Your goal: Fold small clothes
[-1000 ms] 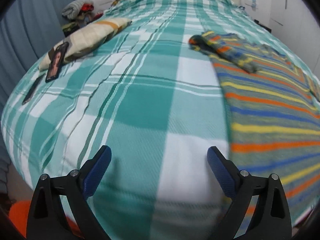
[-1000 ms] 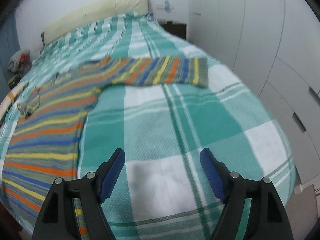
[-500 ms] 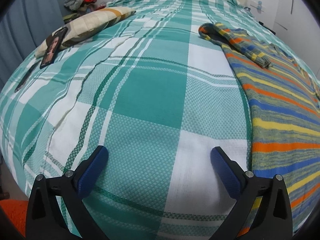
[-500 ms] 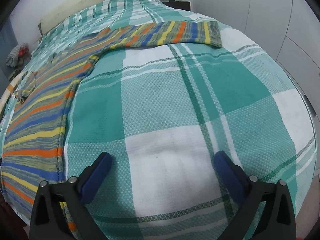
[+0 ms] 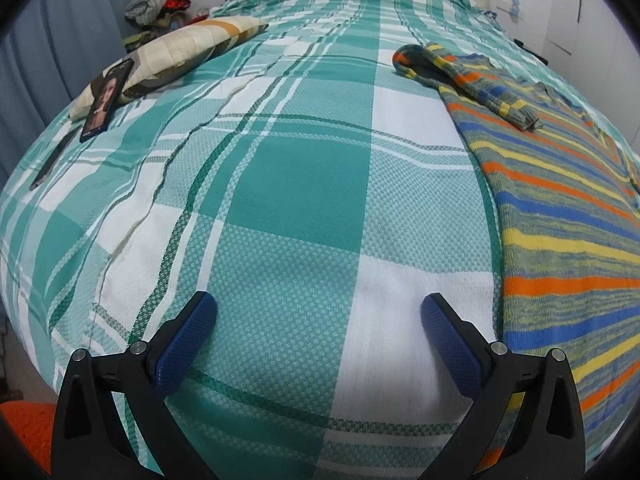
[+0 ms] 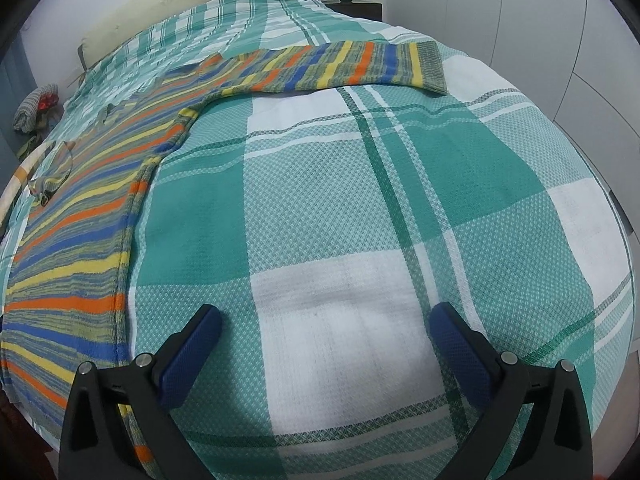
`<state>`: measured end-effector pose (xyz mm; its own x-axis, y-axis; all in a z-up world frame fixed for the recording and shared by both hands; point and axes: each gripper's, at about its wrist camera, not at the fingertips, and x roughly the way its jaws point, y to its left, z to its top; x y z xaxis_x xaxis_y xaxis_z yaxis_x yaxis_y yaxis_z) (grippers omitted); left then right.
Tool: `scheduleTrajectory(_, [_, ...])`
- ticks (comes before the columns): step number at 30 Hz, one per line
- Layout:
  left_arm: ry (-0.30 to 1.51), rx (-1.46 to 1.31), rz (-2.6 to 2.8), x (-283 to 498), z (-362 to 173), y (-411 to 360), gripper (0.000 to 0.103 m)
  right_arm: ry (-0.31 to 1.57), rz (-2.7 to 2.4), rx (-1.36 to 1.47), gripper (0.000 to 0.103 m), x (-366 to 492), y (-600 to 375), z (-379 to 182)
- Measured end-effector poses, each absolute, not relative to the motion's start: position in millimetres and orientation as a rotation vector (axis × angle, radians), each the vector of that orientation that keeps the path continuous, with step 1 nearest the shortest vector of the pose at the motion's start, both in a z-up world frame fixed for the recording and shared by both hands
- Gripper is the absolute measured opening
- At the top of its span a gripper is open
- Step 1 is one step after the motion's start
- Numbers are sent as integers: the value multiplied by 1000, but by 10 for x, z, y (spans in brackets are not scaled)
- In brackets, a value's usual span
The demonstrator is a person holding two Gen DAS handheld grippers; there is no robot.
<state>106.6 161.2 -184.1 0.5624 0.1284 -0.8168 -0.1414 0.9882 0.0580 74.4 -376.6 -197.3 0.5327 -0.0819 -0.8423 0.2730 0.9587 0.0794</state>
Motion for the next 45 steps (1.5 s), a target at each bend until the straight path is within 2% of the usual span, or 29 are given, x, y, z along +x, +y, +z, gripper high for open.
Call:
scheduleTrajectory(7, [1025,23,151,1006,-1672,1612,101,990,-218,219,103,757,-3770,-1978])
scheduleTrajectory(12, [916,42,-30,954,-935,1261,101,991,-213,226,103,755,-3785,-1969])
scheduleTrajectory(17, [822,189,-314,1439,-373,521,101,1001,-212,236,103,780,-3806,-1969])
scheduleTrajectory(19, [827,355,-370,1675,-466,197,101,1001,-211,243,103,780,-3817,-1963])
scheduleTrajectory(21, [851,544,-391,1982,-737,-117,96,999,-206,248,103,768,-3820,-1962])
scheduleTrajectory(23, [913,637,-409,2274,-993,-322,77,997,-201,252,103,759,-3824,-1961])
scheduleTrajectory(25, [940,664,-413,2514,-1179,-439,77,997,-202,252,103,752,-3820,-1961])
scheduleTrajectory(28, [973,676,-361,2783,-1424,-465,83,1000,-204,252,103,752,-3812,-1960])
scheduleTrajectory(29, [997,669,-339,2857,-1525,-429,75,1001,-205,253,103,753,-3813,-1961])
scheduleTrajectory(30, [1029,635,-338,2927,-1579,-385,59,1001,-205,253,103,752,-3811,-1961])
scheduleTrajectory(31, [1058,584,-349,2993,-1580,-322,3,1002,-205,254,103,753,-3811,-1961])
scheduleTrajectory(32, [1092,482,-341,3091,-1498,-179,5,1002,-205,253,103,752,-3812,-1960])
scheduleTrajectory(34, [1035,307,-320,3177,-1221,145,5,1000,-200,253,103,748,-3811,-1961])
scheduleTrajectory(38, [949,-117,-91,3389,-727,1485,5,998,-191,249,103,743,-3810,-1967])
scheduleTrajectory(42, [971,-352,169,3410,-878,2627,4,1000,-198,247,103,754,-3799,-1972])
scheduleTrajectory(45, [985,-423,224,3296,-1039,2872,4,1004,-209,242,103,779,-3787,-1982])
